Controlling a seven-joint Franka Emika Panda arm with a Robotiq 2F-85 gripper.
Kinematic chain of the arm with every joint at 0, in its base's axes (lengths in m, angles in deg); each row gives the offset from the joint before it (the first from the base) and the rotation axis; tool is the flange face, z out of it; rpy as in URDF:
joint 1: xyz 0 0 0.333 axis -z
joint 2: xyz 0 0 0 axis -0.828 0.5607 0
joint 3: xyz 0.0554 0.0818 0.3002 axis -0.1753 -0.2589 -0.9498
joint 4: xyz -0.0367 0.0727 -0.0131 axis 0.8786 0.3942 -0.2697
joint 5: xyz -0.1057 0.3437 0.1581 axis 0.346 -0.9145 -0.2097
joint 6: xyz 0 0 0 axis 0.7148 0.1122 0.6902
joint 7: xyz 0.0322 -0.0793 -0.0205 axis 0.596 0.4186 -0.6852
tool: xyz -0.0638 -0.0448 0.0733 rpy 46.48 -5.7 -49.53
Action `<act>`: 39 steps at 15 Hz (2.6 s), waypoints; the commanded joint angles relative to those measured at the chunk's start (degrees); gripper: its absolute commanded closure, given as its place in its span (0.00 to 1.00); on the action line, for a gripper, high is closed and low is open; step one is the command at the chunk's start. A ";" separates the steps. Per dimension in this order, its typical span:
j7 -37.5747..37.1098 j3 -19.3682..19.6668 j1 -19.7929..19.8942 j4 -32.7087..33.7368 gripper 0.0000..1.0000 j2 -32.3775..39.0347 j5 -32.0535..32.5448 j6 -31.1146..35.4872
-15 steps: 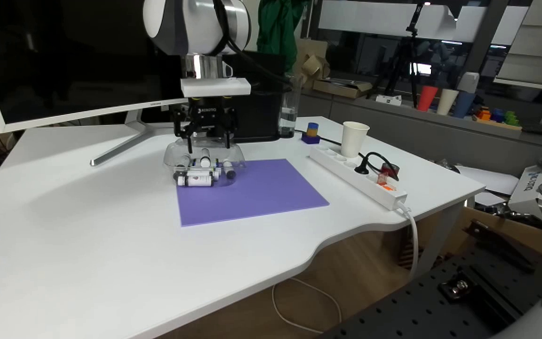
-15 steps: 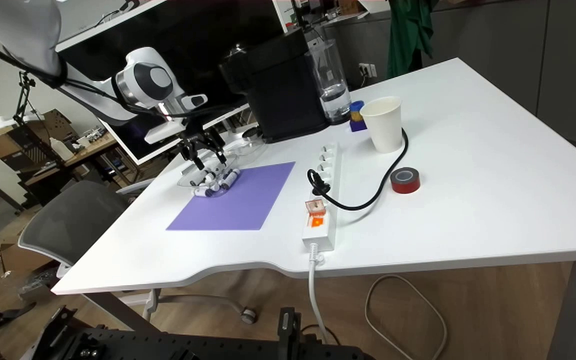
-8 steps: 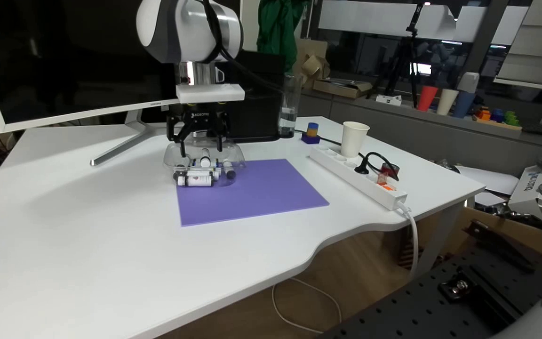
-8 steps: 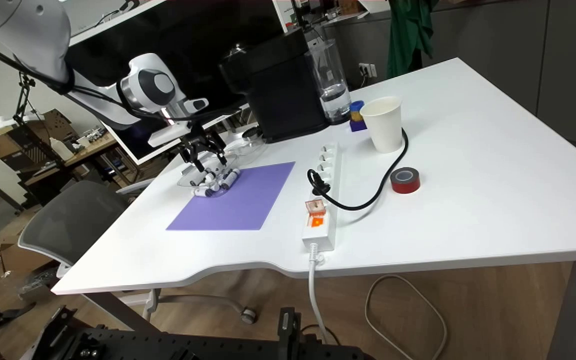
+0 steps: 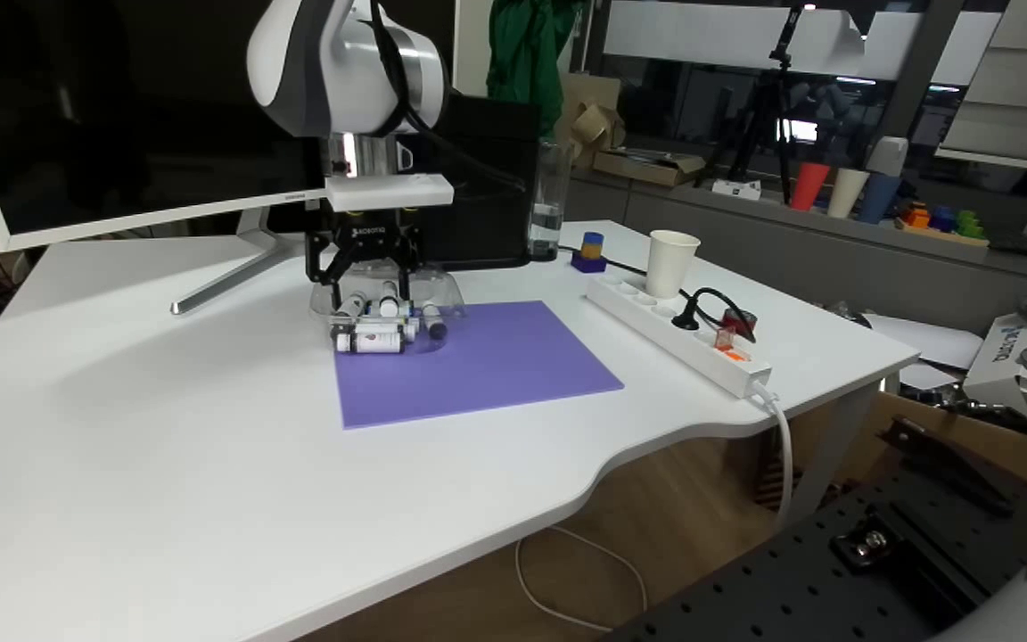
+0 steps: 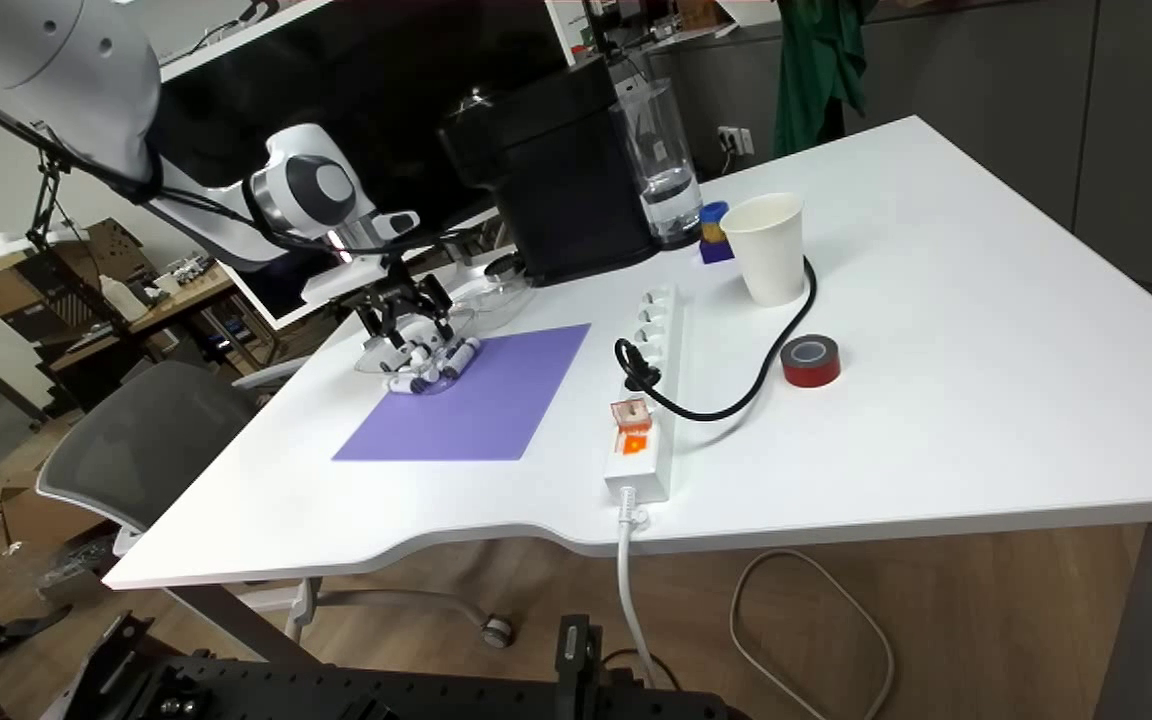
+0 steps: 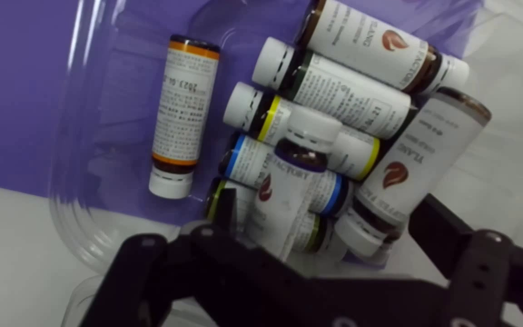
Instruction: Remove the bottle from the colourless bowl and put it on the blue paper
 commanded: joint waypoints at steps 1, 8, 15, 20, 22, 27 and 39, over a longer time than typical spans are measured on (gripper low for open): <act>0.65 -0.25 0.02 2.94 0.29 2.12 -0.55 -2.44; 0.03 -0.34 -0.80 0.27 0.76 -1.65 -0.03 -2.52; -3.69 1.75 -2.23 -6.73 1.00 -8.53 0.84 -1.30; -8.14 4.16 -1.88 -15.93 1.00 -16.06 0.85 1.15; -10.42 5.52 -1.27 -19.89 1.00 -18.77 0.69 2.69; -9.72 5.60 1.19 -23.56 0.73 -20.90 -0.49 1.36; -2.84 0.30 -1.55 -16.88 0.00 -18.36 2.24 -3.38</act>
